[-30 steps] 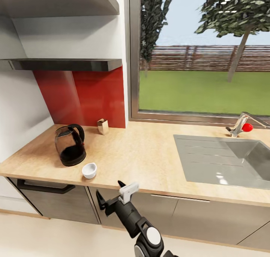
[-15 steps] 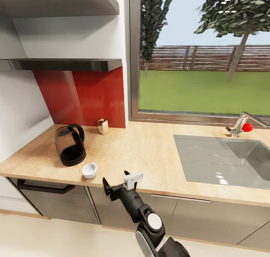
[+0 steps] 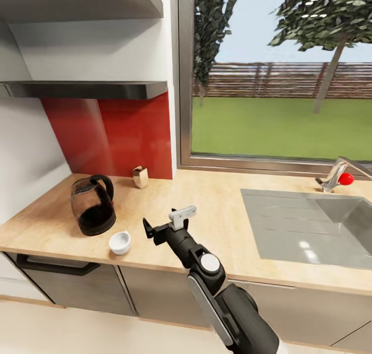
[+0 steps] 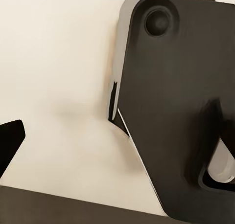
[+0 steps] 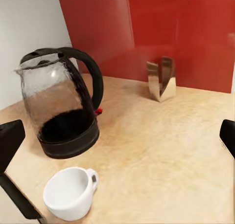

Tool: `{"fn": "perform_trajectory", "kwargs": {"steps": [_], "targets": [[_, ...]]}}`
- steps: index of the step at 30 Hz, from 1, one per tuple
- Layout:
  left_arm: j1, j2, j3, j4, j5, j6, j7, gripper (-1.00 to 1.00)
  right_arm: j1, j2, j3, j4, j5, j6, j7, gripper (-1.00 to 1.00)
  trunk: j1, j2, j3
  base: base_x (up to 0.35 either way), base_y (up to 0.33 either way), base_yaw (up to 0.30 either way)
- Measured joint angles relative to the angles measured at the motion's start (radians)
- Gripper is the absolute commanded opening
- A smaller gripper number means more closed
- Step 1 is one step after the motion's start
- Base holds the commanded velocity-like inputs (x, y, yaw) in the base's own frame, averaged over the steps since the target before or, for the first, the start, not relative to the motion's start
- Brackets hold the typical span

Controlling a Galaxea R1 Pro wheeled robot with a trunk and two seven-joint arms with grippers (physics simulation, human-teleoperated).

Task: Set up a coffee station on the kitchen countertop: keep the coffee maker on the countertop, move the bottle of coffee from the kitchen shelf to the counter next to the coffee maker, place a paper coffee filter on top of the coffee maker, put the saucer next to the coffee maker with the coffee cup on the saucer, and place the electric kettle next to the coffee maker.

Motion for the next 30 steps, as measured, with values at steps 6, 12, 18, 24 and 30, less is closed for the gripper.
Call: {"fn": "perform_trajectory", "kwargs": {"steps": [6,12,18,24,30], "targets": [[0.000,0.009,0.000,0.006,0.000,0.004,0.001,1.00,-0.004,0.000,0.001,0.004,0.000,0.012,0.002,1.00,0.000,0.000,0.000,0.242,0.000,0.000],[0.011,0.030,0.005,-0.002,-0.022,0.001,-0.012,1.00,-0.033,-0.004,-0.011,0.032,-0.016,0.040,0.028,1.00,0.001,0.000,0.000,0.000,0.000,0.000],[0.004,0.010,0.016,-0.004,0.011,-0.005,0.012,1.00,-0.002,0.000,0.002,0.000,0.002,0.017,0.018,1.00,0.001,0.000,0.000,0.000,0.000,0.000],[0.003,0.012,0.017,-0.005,0.020,-0.006,0.015,1.00,0.016,0.000,0.003,-0.006,0.004,0.004,-0.015,1.00,0.001,0.000,0.000,0.000,0.000,0.000],[0.002,0.024,0.017,-0.005,0.020,-0.007,0.014,1.00,0.016,0.000,0.000,-0.005,0.006,0.005,-0.035,1.00,0.001,0.000,0.000,0.000,0.000,0.000]]}}
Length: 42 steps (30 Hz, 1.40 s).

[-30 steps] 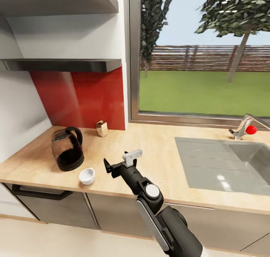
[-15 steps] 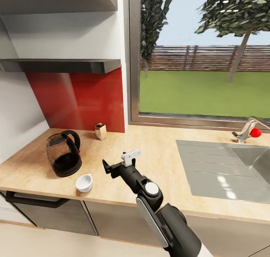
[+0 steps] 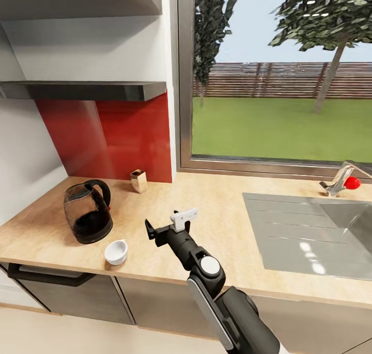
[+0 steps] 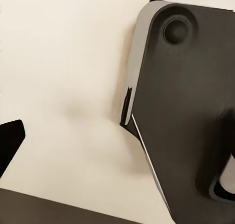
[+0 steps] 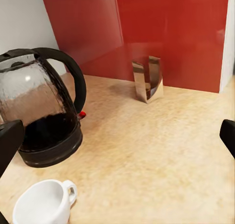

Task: Set up a coffee station on the kitchen countertop: keep the coffee maker on the countertop, move the bottle of coffee from the kitchen shelf to the counter next to the coffee maker, place a paper coffee filter on top of the coffee maker, put the saucer next to the coffee maker with the coffee cup on the saucer, and place the electric kettle next to the coffee maker.

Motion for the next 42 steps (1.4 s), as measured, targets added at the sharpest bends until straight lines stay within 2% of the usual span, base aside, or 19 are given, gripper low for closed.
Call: {"fn": "perform_trajectory", "kwargs": {"steps": [8,17,18,19,23,27,32,34,38,42], "targets": [[0.000,0.039,0.000,0.000,-0.006,0.000,-0.010,1.00,-0.006,0.000,-0.012,0.002,0.004,0.008,0.023,1.00,0.000,0.000,0.000,0.000,0.000,0.000],[0.002,0.090,-0.004,0.000,-0.007,0.000,-0.017,1.00,-0.054,0.000,-0.062,0.047,0.006,0.058,0.071,1.00,0.000,0.000,0.000,0.000,0.000,0.000],[0.002,0.142,-0.007,0.000,-0.009,0.000,-0.017,1.00,-0.160,-0.001,-0.138,0.169,0.002,0.149,0.338,1.00,0.000,0.001,0.000,0.000,0.000,0.000],[0.002,0.177,-0.002,0.000,-0.005,0.000,-0.018,1.00,-0.199,0.000,-0.150,0.211,0.001,0.157,0.388,1.00,0.000,0.000,0.000,0.000,0.000,0.000],[0.005,0.185,-0.008,0.000,-0.010,-0.002,-0.030,1.00,-0.284,0.000,-0.158,0.326,0.000,0.163,0.473,1.00,0.000,0.000,0.000,0.000,0.000,0.000],[0.005,0.186,-0.011,-0.001,-0.012,-0.005,-0.084,1.00,-0.347,0.000,-0.161,0.412,0.001,0.164,0.583,1.00,0.000,0.000,0.000,0.000,0.000,0.000],[0.005,0.186,-0.011,-0.002,-0.020,-0.006,-0.160,1.00,-0.377,0.000,-0.163,0.432,0.001,0.164,0.675,1.00,0.000,0.000,0.000,0.000,0.000,0.000],[0.005,0.185,-0.011,-0.002,-0.027,-0.007,-0.174,1.00,-0.390,0.000,-0.163,0.432,0.001,0.164,0.691,1.00,0.000,0.000,0.000,0.000,0.000,0.000],[0.004,0.184,-0.010,-0.003,-0.048,-0.007,-0.185,1.00,-0.412,0.000,-0.163,0.432,-0.001,0.165,0.709,1.00,0.000,0.000,0.000,0.000,0.000,0.000],[0.004,0.184,-0.010,-0.003,-0.063,-0.007,-0.188,1.00,-0.419,0.000,-0.163,0.433,0.000,0.165,0.756,1.00,0.000,0.000,0.000,0.000,0.000,0.000]]}}
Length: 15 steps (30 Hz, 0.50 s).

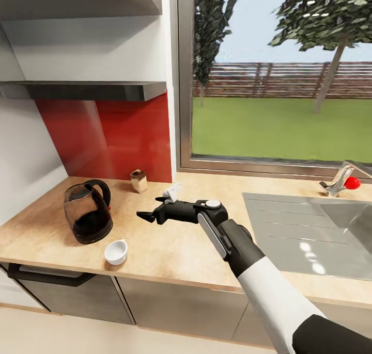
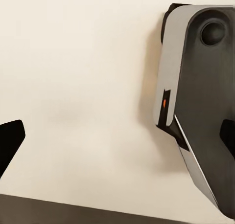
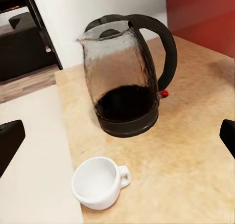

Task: Set up a coffee station on the kitchen countertop: keep the coffee maker on the countertop, move the bottle of coffee from the kitchen shelf to the counter next to the coffee maker, place a paper coffee filter on top of the coffee maker, put the saucer next to the coffee maker with the coffee cup on the saucer, and place the electric kettle next to the coffee maker.

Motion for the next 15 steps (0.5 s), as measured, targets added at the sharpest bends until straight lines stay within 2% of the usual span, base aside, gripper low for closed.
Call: {"fn": "perform_trajectory", "kwargs": {"steps": [3,6,15], "targets": [[0.000,0.000,0.000,0.000,-0.003,0.001,0.000,1.00,-0.001,0.000,0.000,0.001,0.001,0.000,0.015,1.00,0.000,0.000,0.000,0.000,0.003,0.000],[0.000,0.000,0.000,0.000,-0.005,0.001,-0.001,1.00,-0.002,-0.011,0.000,0.001,0.001,-0.001,0.022,1.00,0.000,0.000,0.000,0.000,0.144,0.000],[0.000,-0.001,0.001,0.000,-0.006,0.003,-0.001,1.00,-0.002,-0.030,-0.003,0.003,0.002,-0.001,0.019,1.00,0.000,0.000,0.000,0.001,0.276,0.000]]}}
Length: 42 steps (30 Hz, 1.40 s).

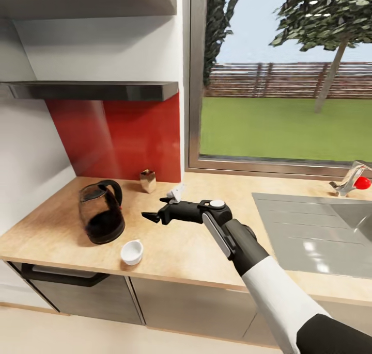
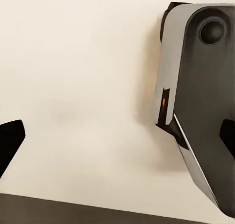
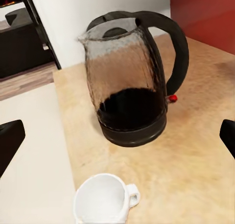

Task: Set up a coffee station on the kitchen countertop: keep the coffee maker on the countertop, move the bottle of coffee from the kitchen shelf to the counter next to the coffee maker, place a paper coffee filter on top of the coffee maker, put the saucer next to the coffee maker with the coffee cup on the saucer, and place the electric kettle next to the coffee maker.

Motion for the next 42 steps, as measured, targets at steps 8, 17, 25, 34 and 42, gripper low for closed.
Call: {"fn": "perform_trajectory", "kwargs": {"steps": [8,17,25,34,42], "targets": [[0.000,0.000,-0.001,0.000,0.000,0.002,0.000,1.00,0.000,-0.002,-0.134,0.001,0.001,0.000,-0.001,1.00,0.000,0.000,0.000,0.103,0.278,0.000],[0.000,-0.001,-0.001,0.001,-0.001,0.003,0.000,1.00,0.000,-0.002,-0.157,0.000,0.004,0.001,0.005,1.00,0.000,0.000,0.000,0.064,0.048,0.000],[0.000,-0.002,-0.003,0.001,-0.002,0.004,0.001,1.00,0.000,-0.002,-0.154,-0.001,0.005,0.001,0.006,1.00,0.000,0.000,0.000,0.185,0.044,0.000],[0.000,-0.001,-0.004,0.001,-0.002,0.004,0.000,1.00,0.000,-0.003,-0.109,0.005,0.008,0.000,0.008,1.00,0.000,0.000,0.000,0.227,0.007,0.000],[0.000,-0.001,-0.005,0.001,-0.049,0.006,0.000,1.00,0.000,-0.006,-0.014,0.027,0.007,-0.001,0.025,1.00,0.000,0.000,0.000,0.020,0.000,0.000]]}}
